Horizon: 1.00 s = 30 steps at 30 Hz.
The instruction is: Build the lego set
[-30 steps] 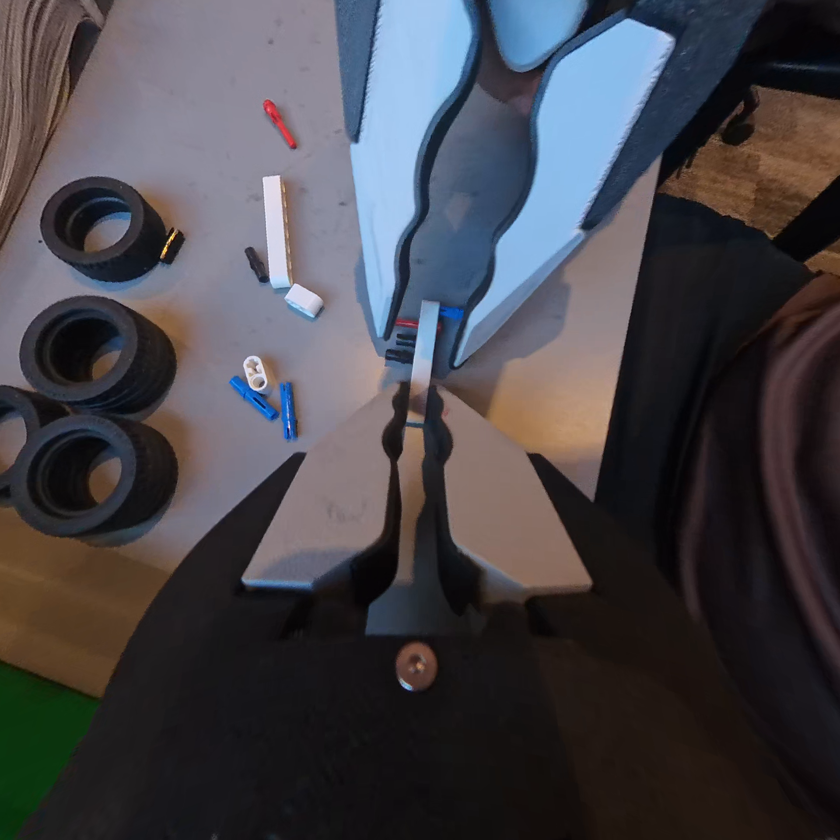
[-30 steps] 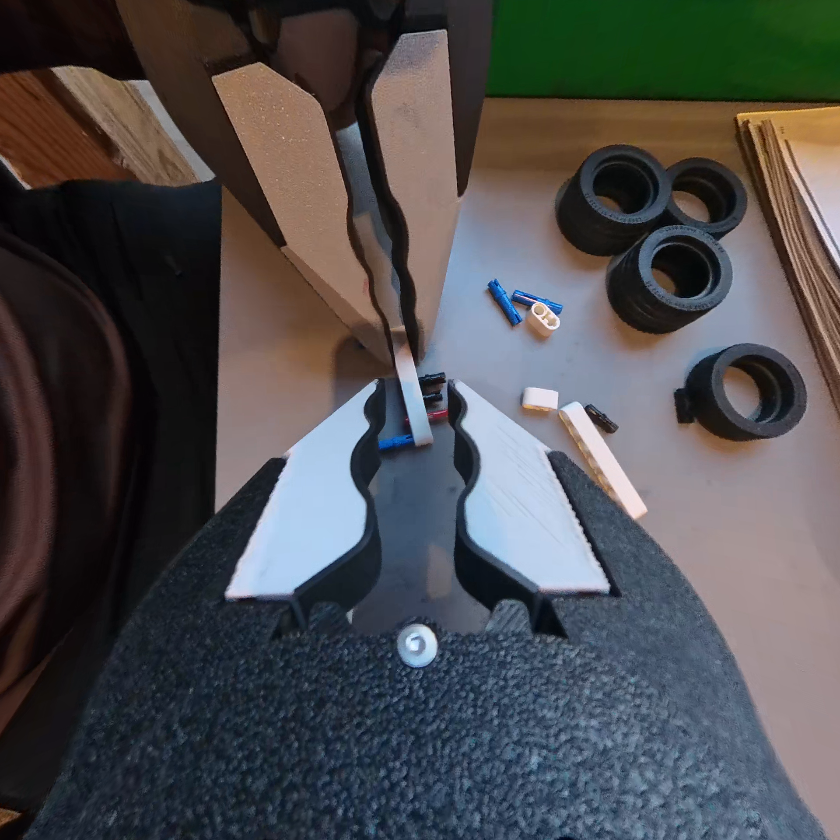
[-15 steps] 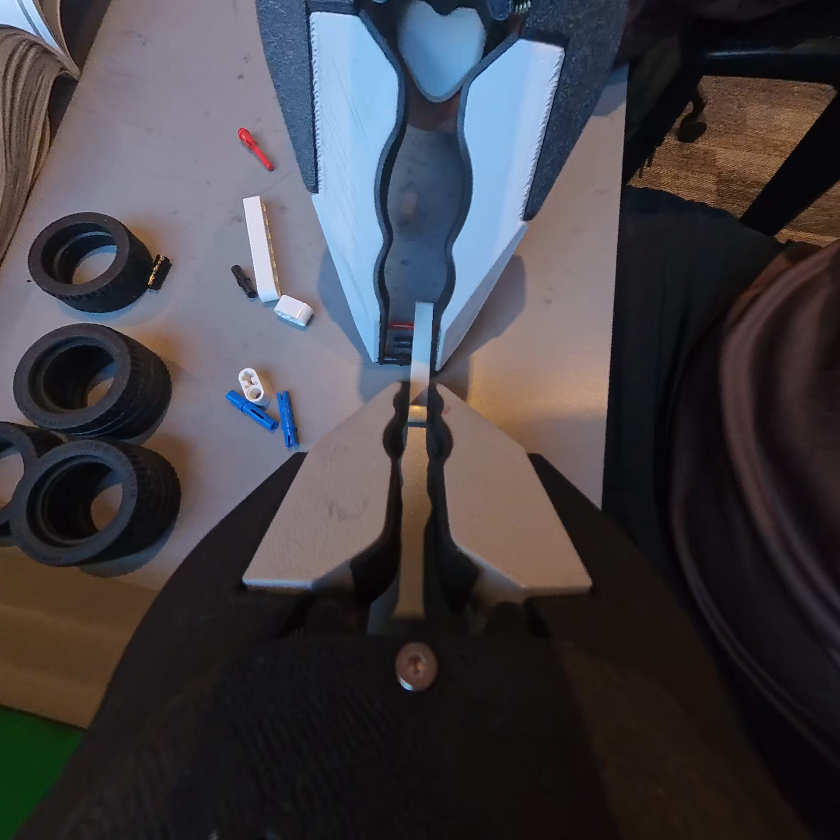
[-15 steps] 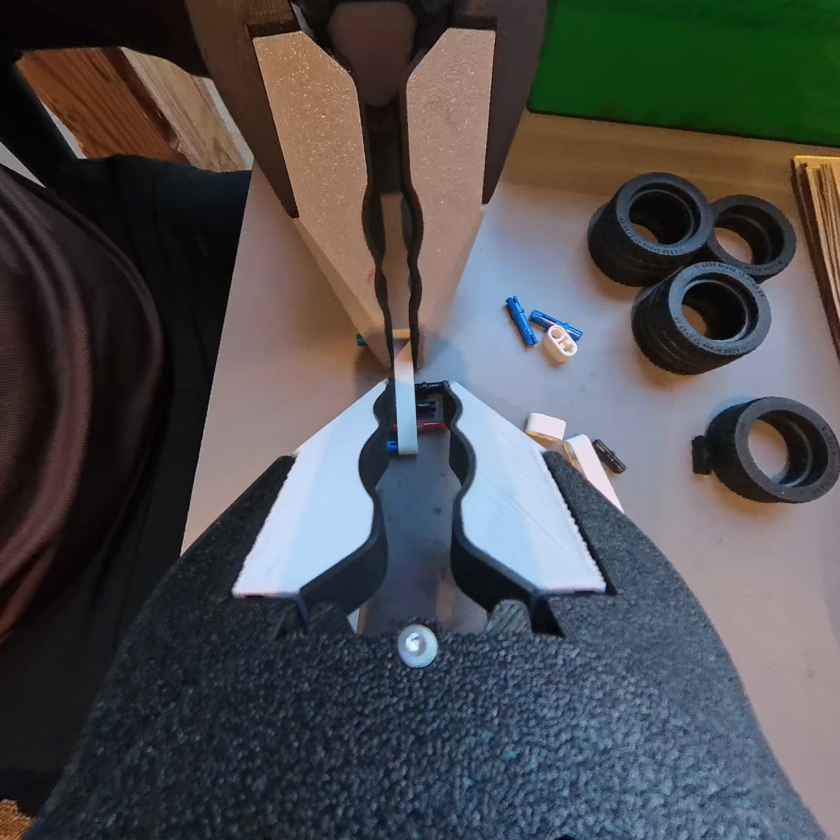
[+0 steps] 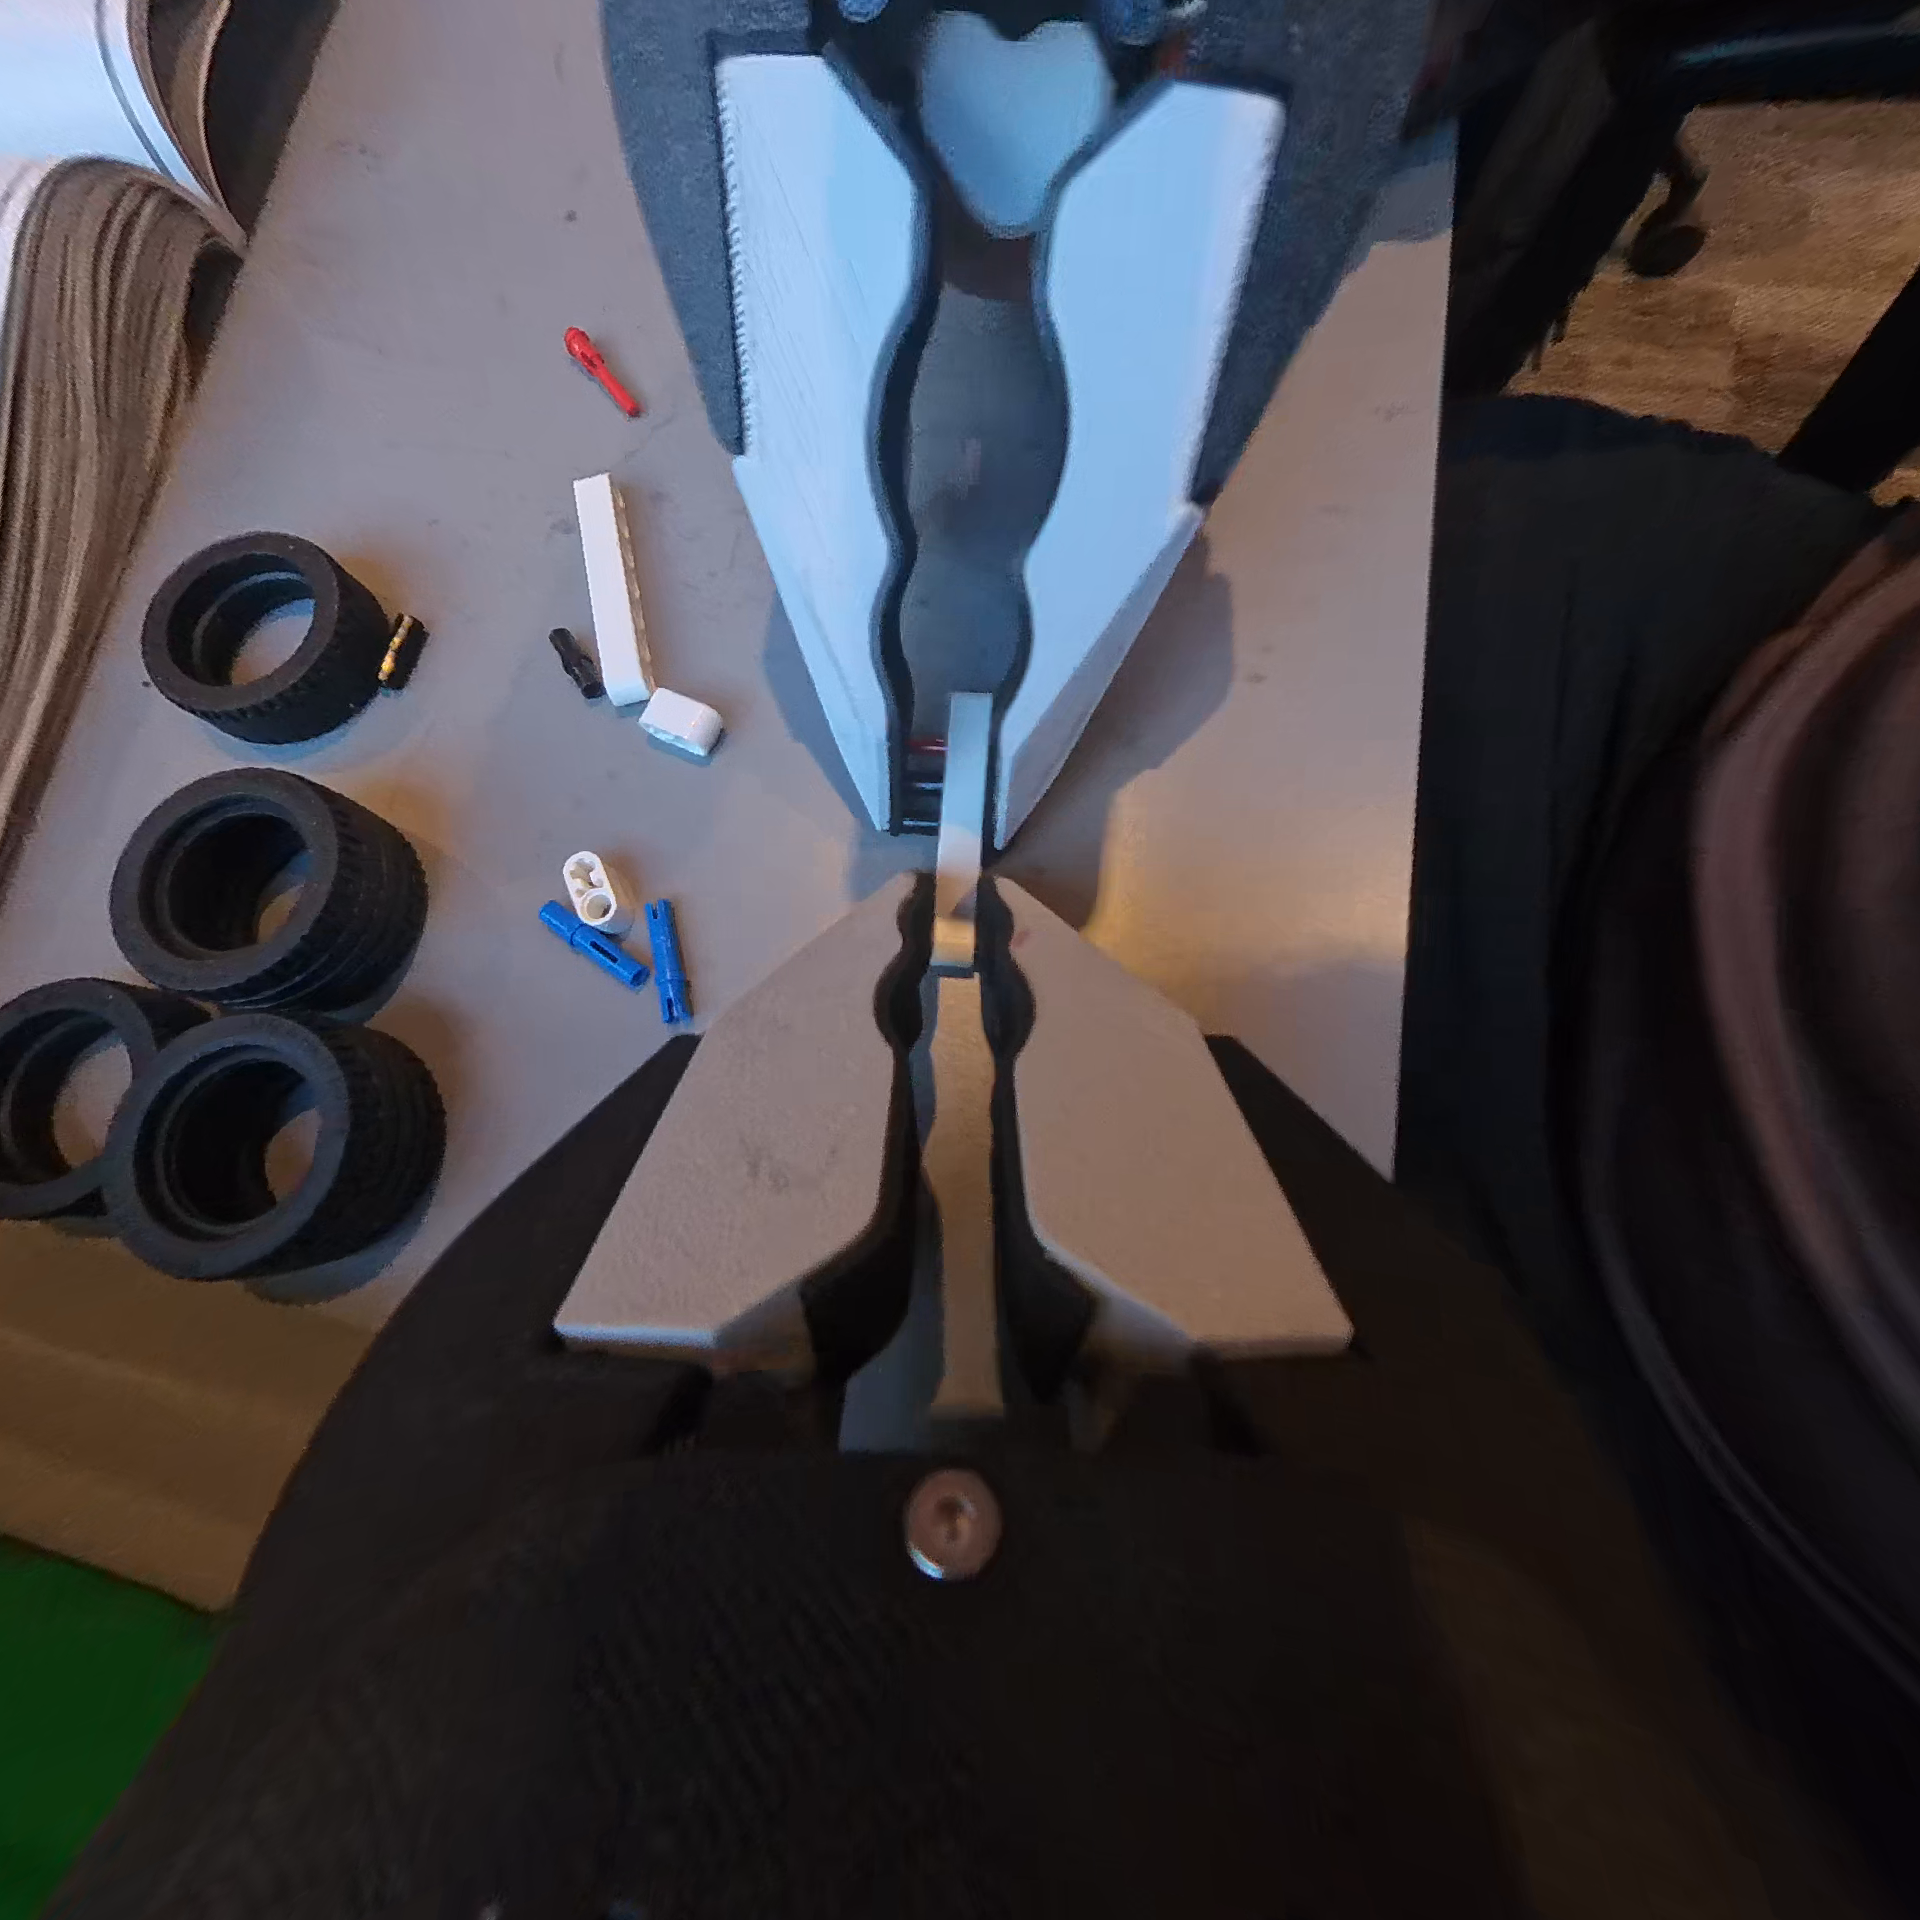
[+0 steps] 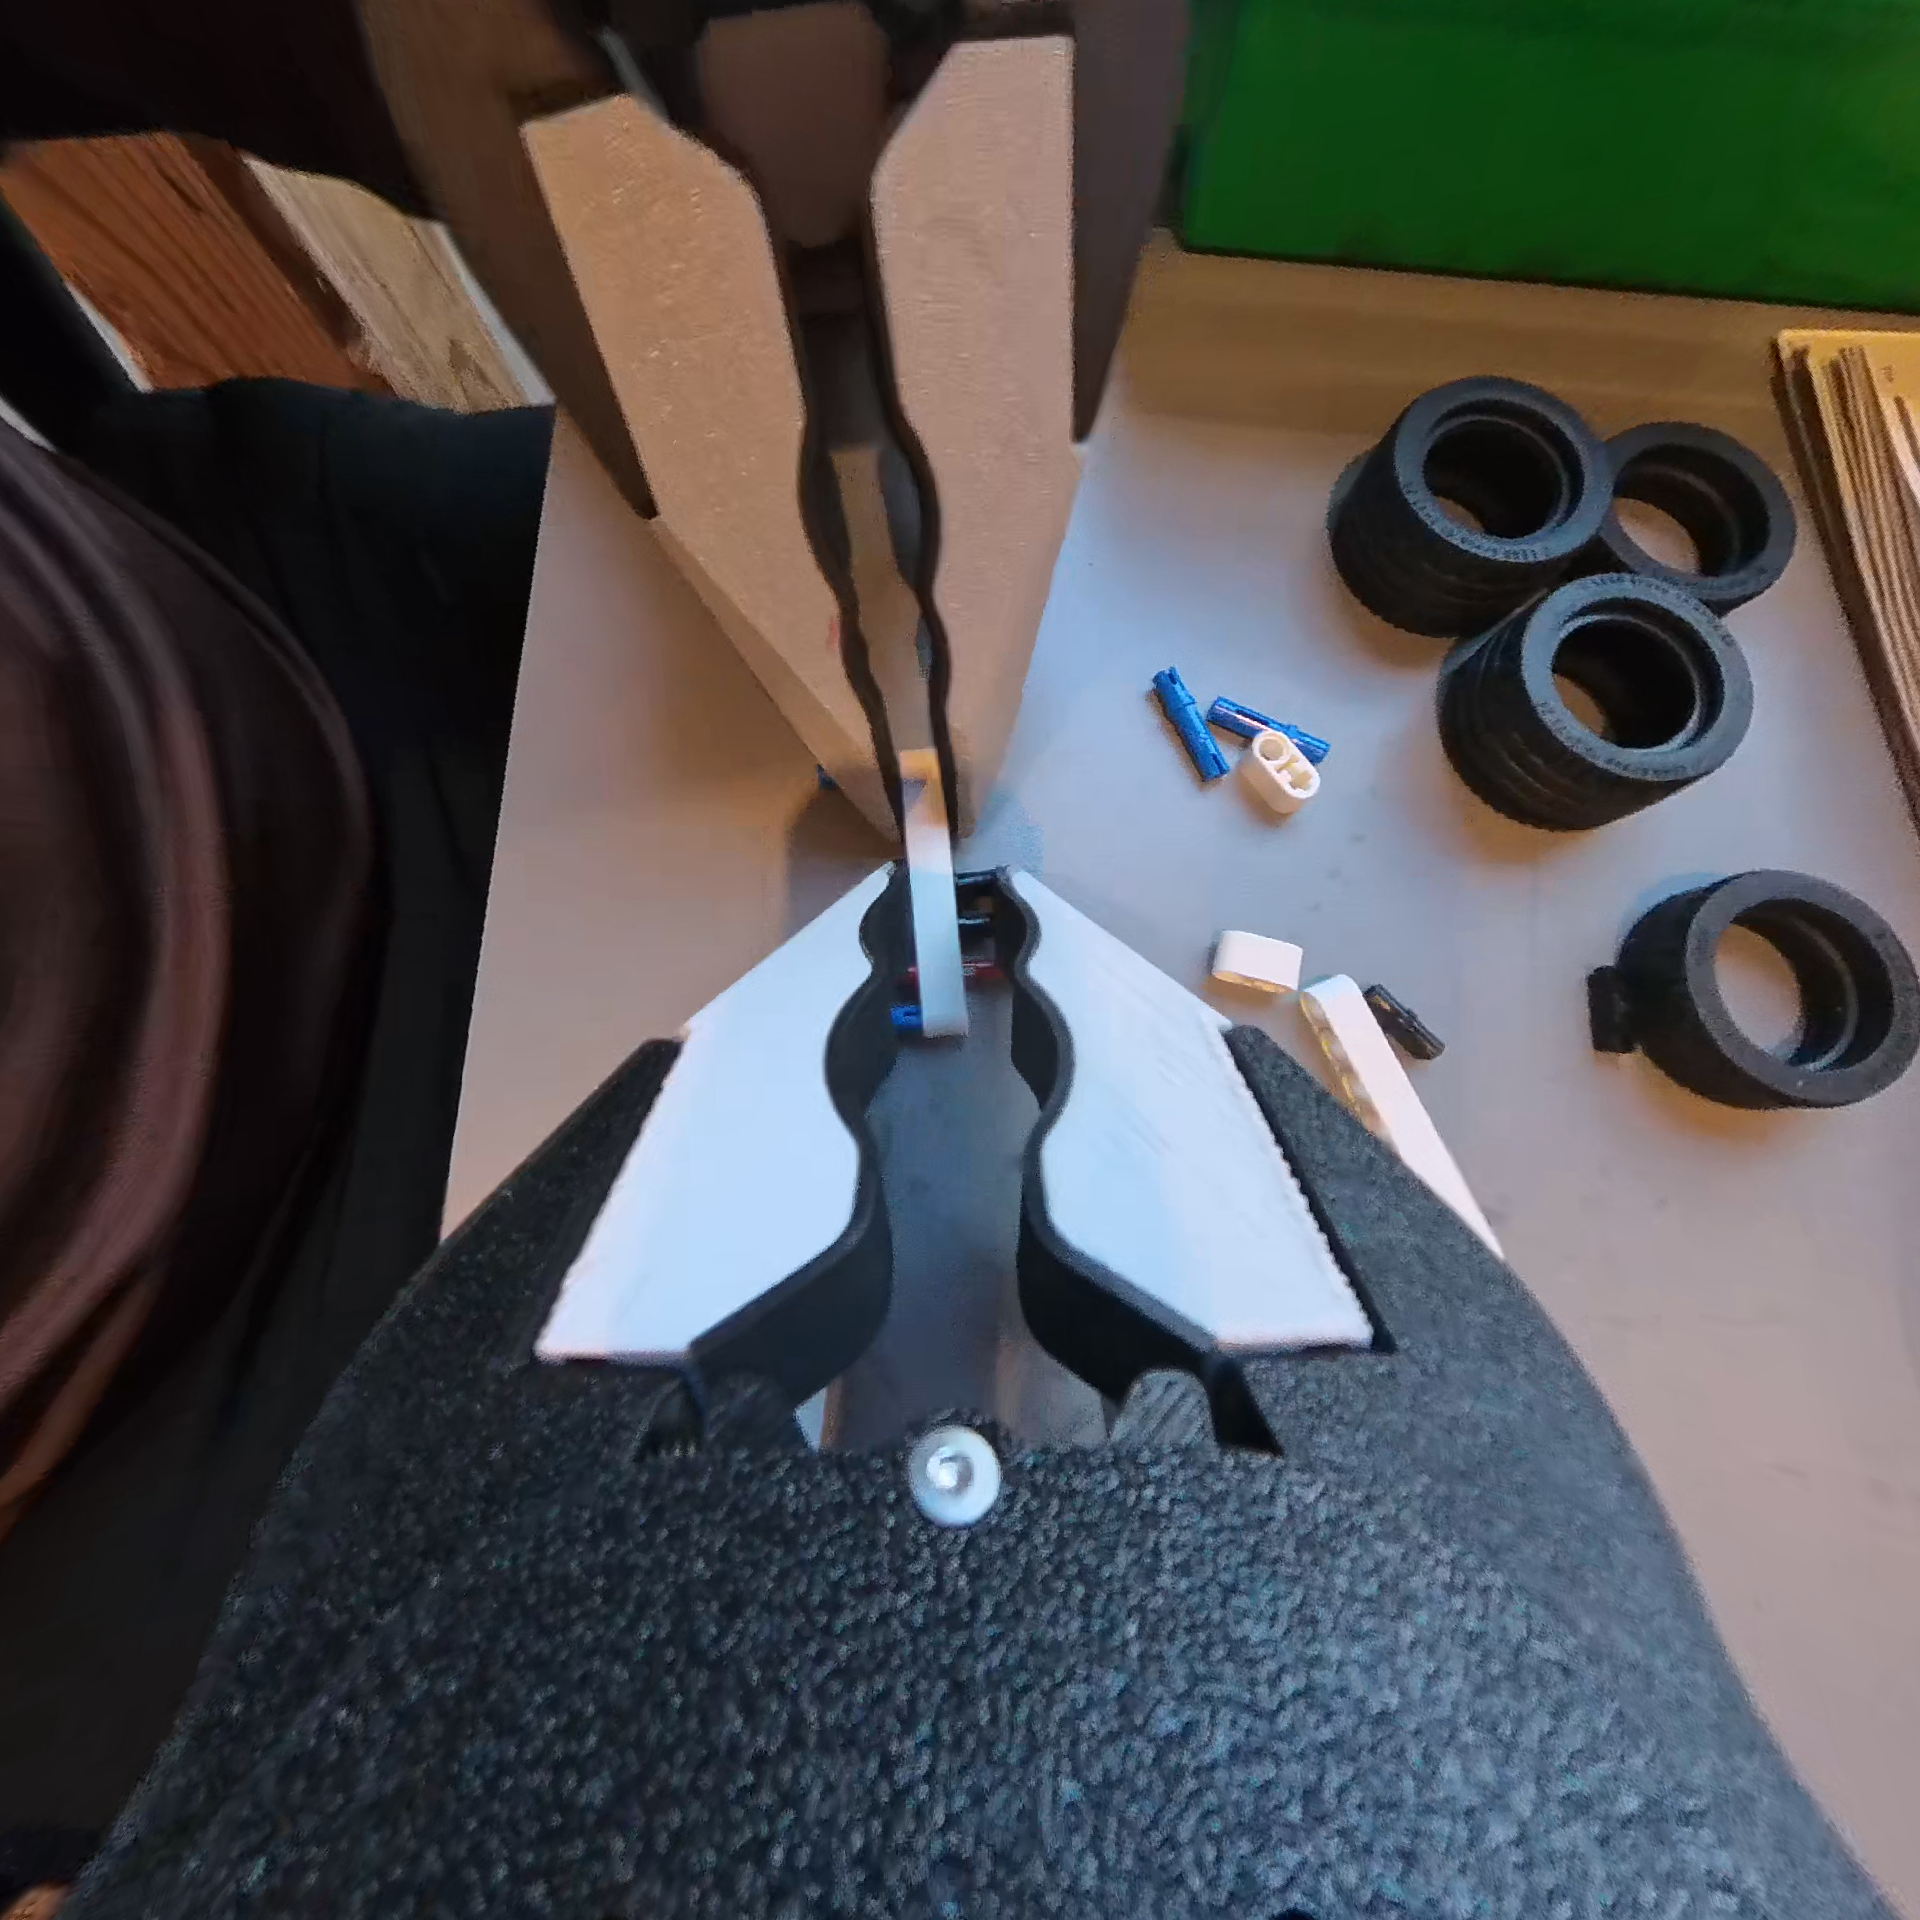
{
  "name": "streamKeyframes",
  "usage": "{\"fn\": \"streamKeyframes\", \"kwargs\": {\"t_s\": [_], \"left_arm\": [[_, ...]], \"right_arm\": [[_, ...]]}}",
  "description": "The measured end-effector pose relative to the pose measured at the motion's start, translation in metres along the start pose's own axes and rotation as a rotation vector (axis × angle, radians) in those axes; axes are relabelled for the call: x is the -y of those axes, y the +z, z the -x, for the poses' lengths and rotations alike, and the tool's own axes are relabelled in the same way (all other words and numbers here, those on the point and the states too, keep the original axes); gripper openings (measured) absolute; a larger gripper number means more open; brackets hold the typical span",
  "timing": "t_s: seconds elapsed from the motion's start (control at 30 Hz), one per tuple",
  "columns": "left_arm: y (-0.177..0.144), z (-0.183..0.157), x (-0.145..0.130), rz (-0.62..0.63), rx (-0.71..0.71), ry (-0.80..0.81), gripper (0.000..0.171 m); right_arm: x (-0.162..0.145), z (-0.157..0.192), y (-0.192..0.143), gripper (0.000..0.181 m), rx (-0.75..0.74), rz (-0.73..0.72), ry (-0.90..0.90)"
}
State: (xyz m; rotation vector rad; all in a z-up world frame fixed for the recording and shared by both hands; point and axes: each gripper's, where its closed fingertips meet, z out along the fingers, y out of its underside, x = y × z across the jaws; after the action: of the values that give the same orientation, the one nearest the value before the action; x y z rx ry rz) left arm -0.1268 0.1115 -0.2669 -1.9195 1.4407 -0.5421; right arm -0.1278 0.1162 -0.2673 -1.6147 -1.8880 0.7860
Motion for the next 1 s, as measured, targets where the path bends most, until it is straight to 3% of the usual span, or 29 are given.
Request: {"fn": "streamKeyframes", "kwargs": {"t_s": [0.23,0.3,0.67,0.77,0.8,1.0], "left_arm": [[0.001,0.002,0.001,-0.001,0.054,0.052,0.005],[0.001,0.002,0.001,-0.001,0.046,0.044,0.005],[0.001,0.002,0.001,-0.002,-0.01,-0.017,0.005],[0.001,0.001,0.001,-0.003,-0.008,-0.003,0.005],[0.002,0.001,0.002,-0.003,-0.004,0.006,0.005],[0.002,0.001,0.002,-0.004,0.031,0.047,0.005]], "right_arm": [[-0.003,-0.007,-0.004,0.026,-0.035,-0.005,0.052],[-0.004,-0.004,-0.004,0.018,-0.021,0.0,0.035],[-0.004,-0.002,-0.004,0.016,-0.058,0.008,-0.016],[-0.003,-0.004,-0.006,0.02,-0.083,-0.008,0.017],[-0.001,-0.004,-0.007,0.029,-0.097,-0.02,0.011],[0.001,-0.004,-0.016,0.028,-0.14,-0.064,0.009]]}}
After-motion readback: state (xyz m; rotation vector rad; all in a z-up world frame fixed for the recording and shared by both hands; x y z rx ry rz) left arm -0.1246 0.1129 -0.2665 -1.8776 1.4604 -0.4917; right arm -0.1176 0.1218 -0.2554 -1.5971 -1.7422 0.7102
